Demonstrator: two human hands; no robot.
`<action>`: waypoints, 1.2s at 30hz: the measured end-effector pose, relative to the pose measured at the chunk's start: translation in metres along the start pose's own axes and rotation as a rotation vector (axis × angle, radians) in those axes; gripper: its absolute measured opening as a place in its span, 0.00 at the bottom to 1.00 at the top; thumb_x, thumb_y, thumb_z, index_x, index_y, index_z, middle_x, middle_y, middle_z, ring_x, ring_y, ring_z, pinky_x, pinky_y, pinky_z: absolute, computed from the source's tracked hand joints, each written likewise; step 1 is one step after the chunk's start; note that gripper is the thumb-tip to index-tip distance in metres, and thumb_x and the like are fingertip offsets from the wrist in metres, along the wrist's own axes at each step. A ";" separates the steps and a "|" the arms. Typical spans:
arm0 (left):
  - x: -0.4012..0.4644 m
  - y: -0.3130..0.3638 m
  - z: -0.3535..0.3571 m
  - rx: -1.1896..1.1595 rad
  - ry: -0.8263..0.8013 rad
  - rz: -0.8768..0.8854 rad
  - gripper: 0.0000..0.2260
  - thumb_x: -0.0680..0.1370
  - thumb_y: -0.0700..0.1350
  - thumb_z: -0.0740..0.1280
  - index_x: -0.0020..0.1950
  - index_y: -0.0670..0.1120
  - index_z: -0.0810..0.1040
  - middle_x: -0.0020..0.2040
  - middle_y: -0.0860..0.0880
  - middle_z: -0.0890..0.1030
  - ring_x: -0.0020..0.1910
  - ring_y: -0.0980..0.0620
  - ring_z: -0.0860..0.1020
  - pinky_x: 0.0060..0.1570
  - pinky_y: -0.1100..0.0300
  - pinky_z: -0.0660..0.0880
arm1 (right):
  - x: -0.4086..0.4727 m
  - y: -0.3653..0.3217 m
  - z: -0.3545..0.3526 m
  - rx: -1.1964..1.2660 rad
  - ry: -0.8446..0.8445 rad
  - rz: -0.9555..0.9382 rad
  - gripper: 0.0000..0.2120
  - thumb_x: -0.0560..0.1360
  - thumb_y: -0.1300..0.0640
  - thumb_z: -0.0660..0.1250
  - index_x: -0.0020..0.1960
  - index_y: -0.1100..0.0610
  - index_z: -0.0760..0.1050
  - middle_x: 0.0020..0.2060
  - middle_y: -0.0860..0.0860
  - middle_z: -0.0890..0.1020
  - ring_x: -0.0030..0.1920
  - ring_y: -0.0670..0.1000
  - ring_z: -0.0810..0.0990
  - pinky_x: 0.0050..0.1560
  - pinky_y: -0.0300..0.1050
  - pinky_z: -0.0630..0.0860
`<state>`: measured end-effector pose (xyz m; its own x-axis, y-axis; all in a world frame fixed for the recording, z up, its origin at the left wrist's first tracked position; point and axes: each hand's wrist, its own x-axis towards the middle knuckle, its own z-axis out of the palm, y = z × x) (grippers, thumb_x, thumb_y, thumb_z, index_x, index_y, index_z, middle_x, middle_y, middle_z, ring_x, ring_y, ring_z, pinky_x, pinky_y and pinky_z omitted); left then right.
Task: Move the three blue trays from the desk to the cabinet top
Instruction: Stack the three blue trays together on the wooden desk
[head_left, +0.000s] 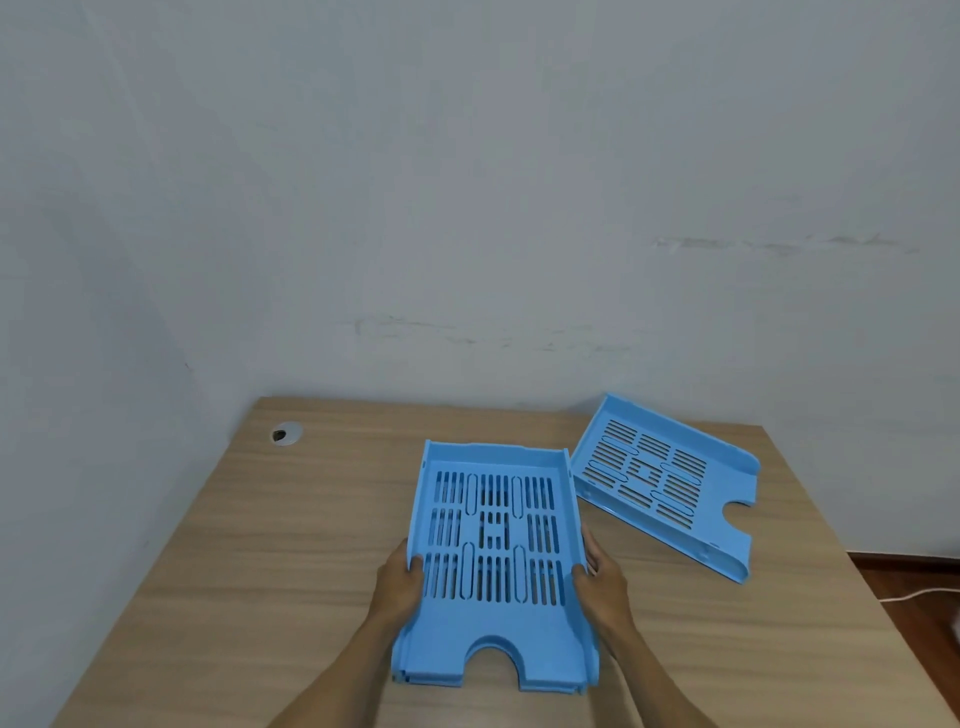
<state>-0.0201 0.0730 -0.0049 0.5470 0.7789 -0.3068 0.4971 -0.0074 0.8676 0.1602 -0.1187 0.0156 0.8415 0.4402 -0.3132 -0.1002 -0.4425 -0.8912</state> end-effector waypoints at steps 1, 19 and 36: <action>0.000 0.000 0.000 0.011 -0.002 0.008 0.15 0.84 0.38 0.55 0.69 0.41 0.73 0.59 0.43 0.80 0.53 0.49 0.76 0.58 0.57 0.72 | -0.002 0.001 0.001 0.000 0.011 0.003 0.31 0.77 0.72 0.58 0.76 0.52 0.62 0.67 0.51 0.76 0.41 0.38 0.80 0.36 0.26 0.76; 0.004 -0.001 0.001 0.011 0.002 0.019 0.17 0.83 0.37 0.54 0.71 0.44 0.68 0.59 0.43 0.80 0.52 0.46 0.79 0.57 0.55 0.75 | 0.004 0.007 0.009 0.025 -0.033 0.053 0.22 0.80 0.65 0.56 0.71 0.49 0.67 0.60 0.53 0.81 0.53 0.55 0.83 0.55 0.52 0.81; 0.045 -0.004 -0.031 -0.009 -0.043 -0.007 0.15 0.84 0.40 0.55 0.70 0.46 0.71 0.60 0.45 0.81 0.56 0.45 0.80 0.62 0.46 0.76 | 0.031 -0.007 0.044 0.117 -0.119 0.201 0.18 0.82 0.57 0.54 0.71 0.53 0.70 0.62 0.53 0.79 0.61 0.55 0.79 0.66 0.59 0.73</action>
<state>-0.0181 0.1278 -0.0099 0.5720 0.7515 -0.3287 0.4946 0.0037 0.8691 0.1636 -0.0679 -0.0018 0.7311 0.4442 -0.5179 -0.3256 -0.4399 -0.8369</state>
